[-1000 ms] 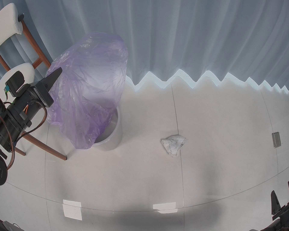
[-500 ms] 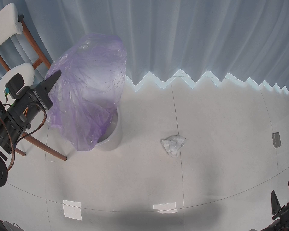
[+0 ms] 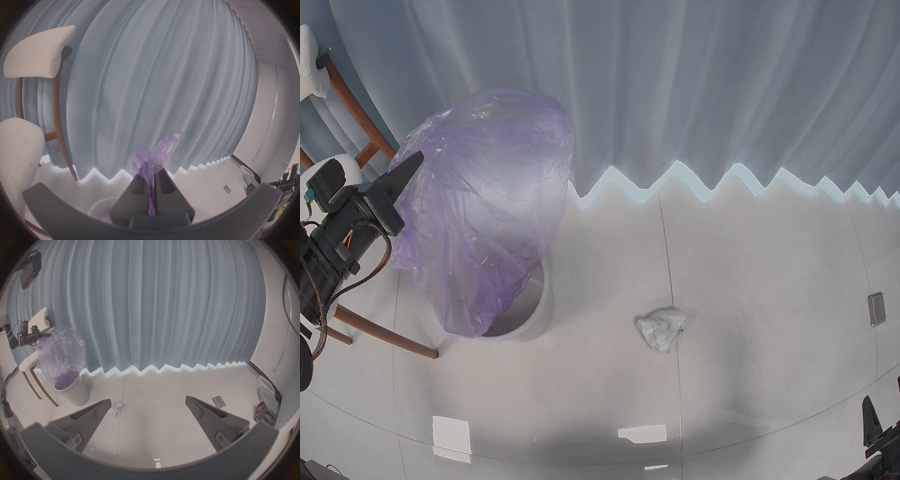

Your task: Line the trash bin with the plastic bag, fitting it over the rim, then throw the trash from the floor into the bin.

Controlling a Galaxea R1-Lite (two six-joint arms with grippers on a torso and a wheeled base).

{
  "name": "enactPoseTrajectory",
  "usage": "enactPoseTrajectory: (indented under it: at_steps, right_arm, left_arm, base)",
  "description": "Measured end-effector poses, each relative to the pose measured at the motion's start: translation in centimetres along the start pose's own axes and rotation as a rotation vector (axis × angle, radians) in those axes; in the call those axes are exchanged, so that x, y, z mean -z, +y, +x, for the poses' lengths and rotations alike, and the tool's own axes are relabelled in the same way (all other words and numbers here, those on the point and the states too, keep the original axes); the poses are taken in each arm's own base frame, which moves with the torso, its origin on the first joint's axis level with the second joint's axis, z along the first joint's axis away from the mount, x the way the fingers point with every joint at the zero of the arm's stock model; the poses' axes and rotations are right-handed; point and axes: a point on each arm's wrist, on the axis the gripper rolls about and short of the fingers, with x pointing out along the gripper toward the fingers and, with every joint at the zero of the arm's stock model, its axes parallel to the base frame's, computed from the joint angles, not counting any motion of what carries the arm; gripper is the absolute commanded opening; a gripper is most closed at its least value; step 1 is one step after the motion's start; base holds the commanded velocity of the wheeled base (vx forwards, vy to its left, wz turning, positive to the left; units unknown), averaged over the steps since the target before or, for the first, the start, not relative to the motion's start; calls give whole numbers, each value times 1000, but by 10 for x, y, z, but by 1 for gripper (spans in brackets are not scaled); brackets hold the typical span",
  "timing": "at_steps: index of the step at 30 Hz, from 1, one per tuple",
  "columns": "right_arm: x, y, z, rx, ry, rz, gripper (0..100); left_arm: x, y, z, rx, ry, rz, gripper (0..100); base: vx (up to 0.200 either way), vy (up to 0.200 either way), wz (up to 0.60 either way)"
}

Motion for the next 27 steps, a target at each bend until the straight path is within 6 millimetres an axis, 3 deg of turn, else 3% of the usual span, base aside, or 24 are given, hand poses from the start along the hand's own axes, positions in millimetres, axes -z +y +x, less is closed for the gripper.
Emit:
enactPoseTrajectory:
  at_steps: [12, 27]
  right_arm:
    - [0, 0, 0, 0, 0, 0, 100]
    - [0, 0, 0, 0, 0, 0, 100]
  left_arm:
    - [-2, -3, 0, 0, -1, -10, 0]
    - [-6, -10, -6, 29, 23, -36, 0]
  base:
    - [0, 0, 0]
    - [0, 200, 0]
